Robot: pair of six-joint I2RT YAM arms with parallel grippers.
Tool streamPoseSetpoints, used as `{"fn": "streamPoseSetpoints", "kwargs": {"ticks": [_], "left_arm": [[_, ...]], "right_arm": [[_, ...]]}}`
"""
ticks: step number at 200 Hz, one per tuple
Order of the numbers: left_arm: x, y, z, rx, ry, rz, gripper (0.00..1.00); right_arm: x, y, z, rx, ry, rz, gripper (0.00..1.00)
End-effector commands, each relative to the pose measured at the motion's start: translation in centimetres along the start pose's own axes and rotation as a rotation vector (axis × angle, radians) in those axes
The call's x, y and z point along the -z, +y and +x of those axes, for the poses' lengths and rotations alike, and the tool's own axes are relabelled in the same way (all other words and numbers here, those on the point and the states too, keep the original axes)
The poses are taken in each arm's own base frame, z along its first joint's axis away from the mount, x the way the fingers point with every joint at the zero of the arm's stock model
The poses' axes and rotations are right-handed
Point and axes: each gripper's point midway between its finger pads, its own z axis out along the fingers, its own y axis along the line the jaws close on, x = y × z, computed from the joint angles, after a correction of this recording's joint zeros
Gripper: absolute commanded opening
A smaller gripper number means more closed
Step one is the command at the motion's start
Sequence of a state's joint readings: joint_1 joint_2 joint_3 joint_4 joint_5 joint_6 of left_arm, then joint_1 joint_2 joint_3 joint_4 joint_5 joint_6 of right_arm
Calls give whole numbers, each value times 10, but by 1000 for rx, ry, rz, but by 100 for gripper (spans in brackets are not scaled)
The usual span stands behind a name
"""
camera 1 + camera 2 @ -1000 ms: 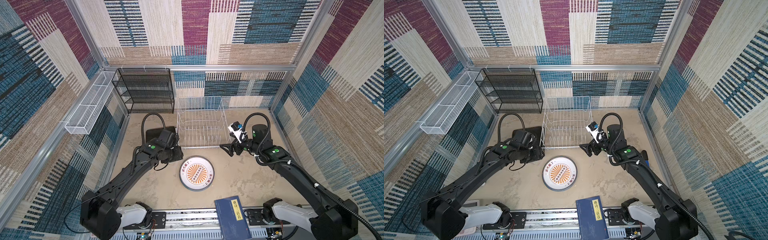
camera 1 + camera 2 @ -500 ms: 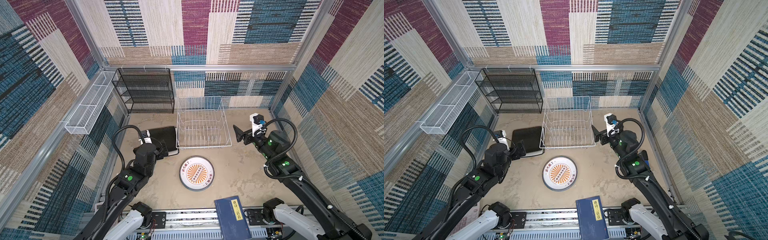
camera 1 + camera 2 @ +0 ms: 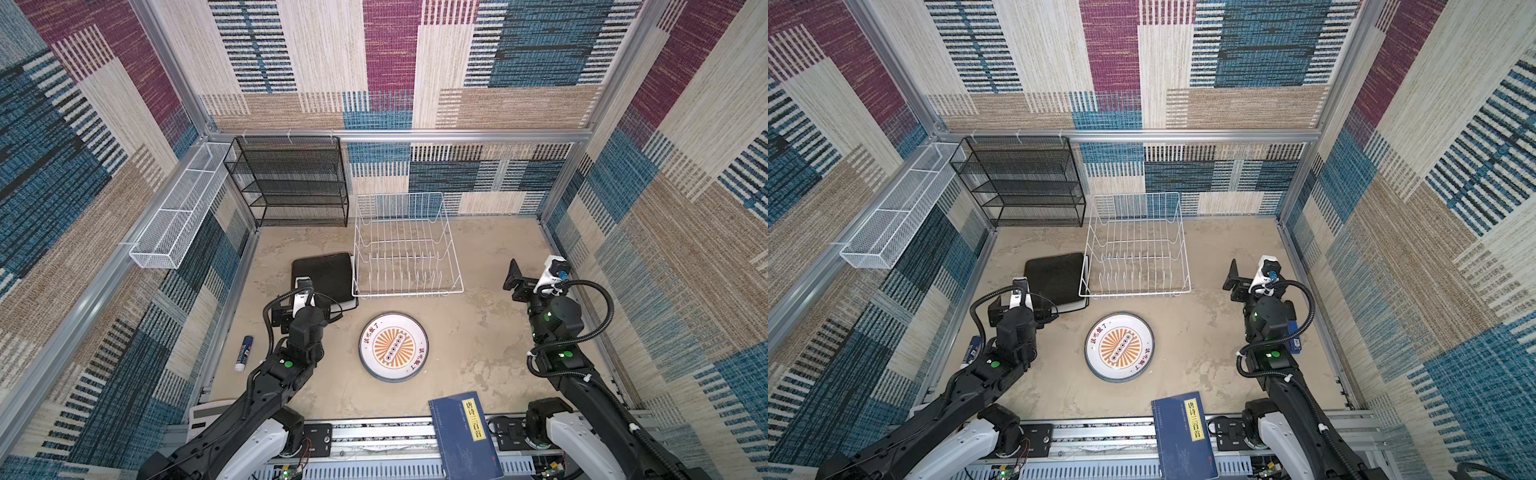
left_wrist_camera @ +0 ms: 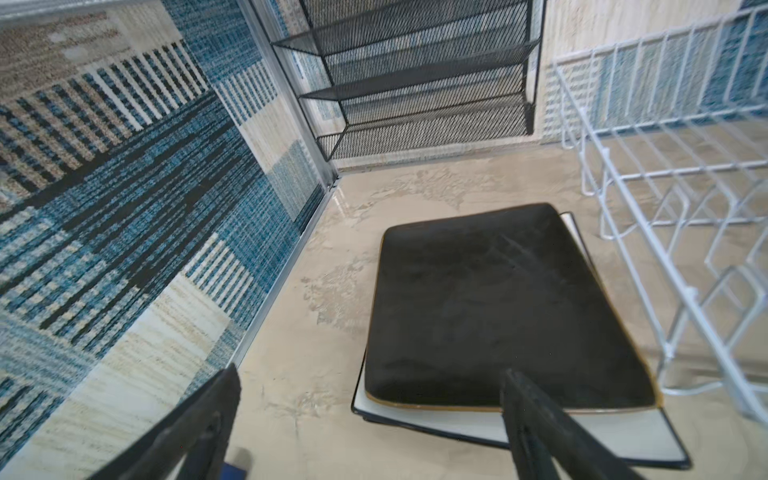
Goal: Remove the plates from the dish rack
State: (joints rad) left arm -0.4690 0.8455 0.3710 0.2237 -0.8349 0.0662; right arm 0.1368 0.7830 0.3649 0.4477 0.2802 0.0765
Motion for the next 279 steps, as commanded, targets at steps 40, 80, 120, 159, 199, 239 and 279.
{"fn": "streamPoseSetpoints", "kwargs": {"ticks": [40,80,120,159,199,239,279], "left_arm": [[-15,4,12,63,-72,-68,100],[-22,3,15,107,-118,-61,100],[-31,-5,23,107,-121,-15,100],[-41,-14,32,100,-119,25,100],[-54,-19,28,101,-146,17,100],[-72,-23,30,62,-147,-27,100],[-69,-20,37,89,-167,-15,99]], "right_arm": [[-8,-24,25,-16,-68,109,99],[-13,-33,58,-49,-18,132,99],[-20,-40,82,-54,27,156,99],[-28,-33,98,-7,64,111,99],[-37,-21,96,80,52,43,99],[-42,-13,105,119,41,-12,99],[-40,-8,107,124,35,-52,99]]}}
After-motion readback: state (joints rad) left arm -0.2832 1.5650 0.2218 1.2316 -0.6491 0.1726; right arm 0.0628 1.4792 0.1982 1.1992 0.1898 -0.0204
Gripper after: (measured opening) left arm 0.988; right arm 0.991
